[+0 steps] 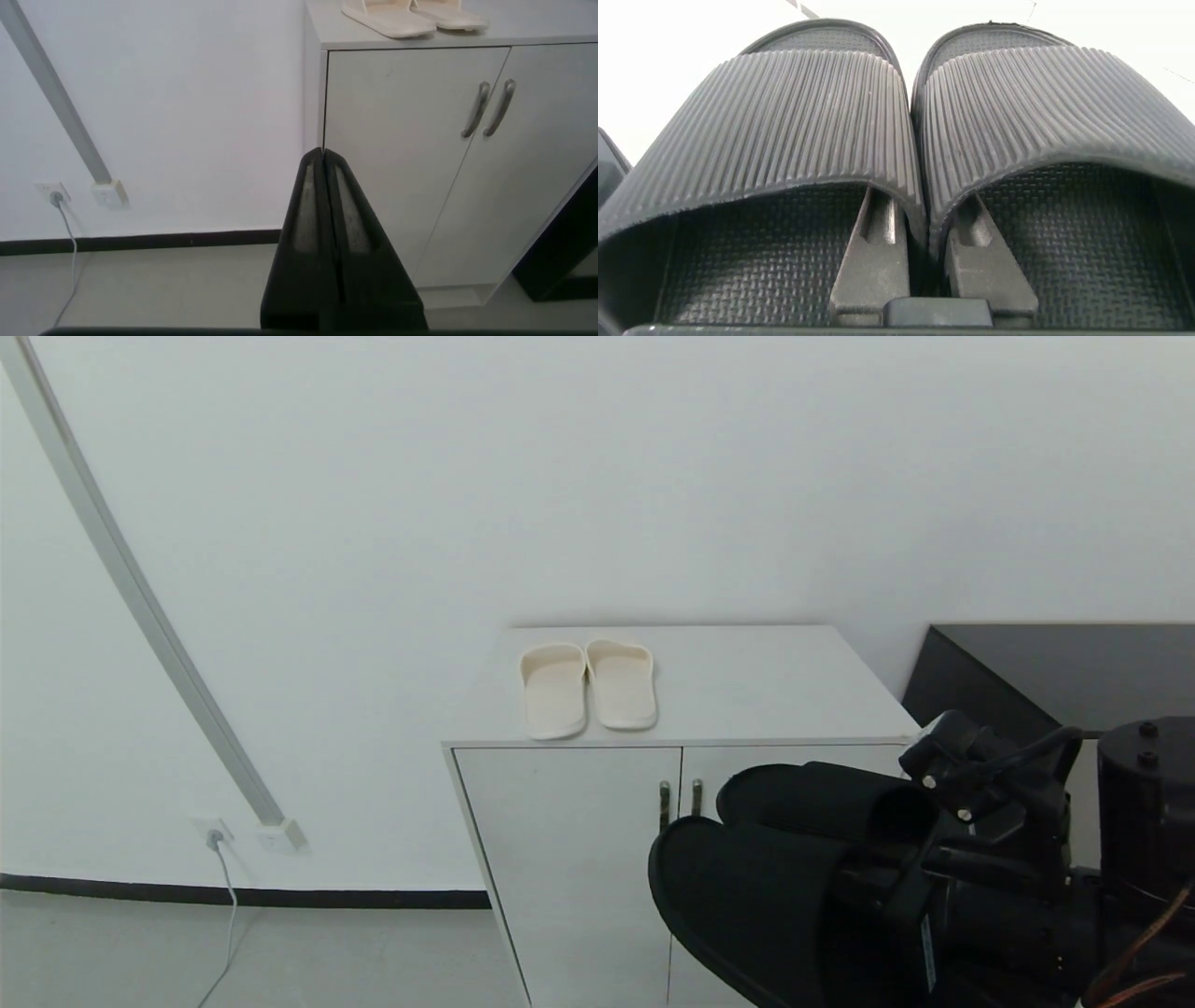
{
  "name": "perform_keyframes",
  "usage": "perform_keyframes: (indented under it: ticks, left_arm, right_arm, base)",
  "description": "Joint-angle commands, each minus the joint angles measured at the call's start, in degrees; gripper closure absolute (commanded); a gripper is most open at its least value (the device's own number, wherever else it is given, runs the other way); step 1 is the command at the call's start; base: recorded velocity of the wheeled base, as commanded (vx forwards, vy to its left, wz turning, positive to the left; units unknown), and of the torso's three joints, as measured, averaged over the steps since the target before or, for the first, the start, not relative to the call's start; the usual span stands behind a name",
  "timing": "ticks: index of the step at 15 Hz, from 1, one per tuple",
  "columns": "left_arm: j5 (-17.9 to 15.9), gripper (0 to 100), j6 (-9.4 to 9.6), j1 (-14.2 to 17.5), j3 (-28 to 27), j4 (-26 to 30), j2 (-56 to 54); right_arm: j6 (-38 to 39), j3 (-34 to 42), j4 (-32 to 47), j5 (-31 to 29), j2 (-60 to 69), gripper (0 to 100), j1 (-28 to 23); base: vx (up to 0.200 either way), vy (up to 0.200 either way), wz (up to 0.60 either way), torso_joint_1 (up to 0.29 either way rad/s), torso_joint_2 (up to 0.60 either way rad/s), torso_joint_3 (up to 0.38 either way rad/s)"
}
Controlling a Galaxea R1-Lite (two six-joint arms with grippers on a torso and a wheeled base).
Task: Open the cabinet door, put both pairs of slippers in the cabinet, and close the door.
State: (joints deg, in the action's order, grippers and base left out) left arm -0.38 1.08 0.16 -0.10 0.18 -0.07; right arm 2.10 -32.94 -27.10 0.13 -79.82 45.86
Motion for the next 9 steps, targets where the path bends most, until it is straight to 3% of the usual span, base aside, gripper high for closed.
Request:
perform_keyframes:
  ticks: [1, 6, 7, 9]
  left_arm:
    - [0.03, 100, 0.06, 0.02, 0.01, -0.01, 0.07]
    - [0.29, 100, -0.56, 0.02, 0.01, -0.01, 0.07]
    - [0.29, 0, -0.82, 0.02, 0.01, -0.01, 0.07]
    - [0.20, 0, -0.82, 0.02, 0.01, -0.01, 0.07]
  right_arm:
    - [0.01, 0.07, -0.06, 0.04, -0.24, 100, 0.02]
    - [0.01, 0.24, -0.06, -0.05, -0.07, 100, 0.02]
    - [0.01, 0.16, -0.06, -0.05, -0.07, 100, 0.02]
    - [0.01, 0.24, 0.03, -0.13, 0.02, 100, 0.02]
  base:
    - [0.000, 0.000, 0.00, -0.027, 0.07, 0.051]
    - [0.000, 0.000, 0.00, -0.189, 0.46, 0.259]
    - [0.000, 0.000, 0.00, -0.217, 0.54, 0.315]
    - [0.000, 0.000, 0.00, -0.217, 0.53, 0.310]
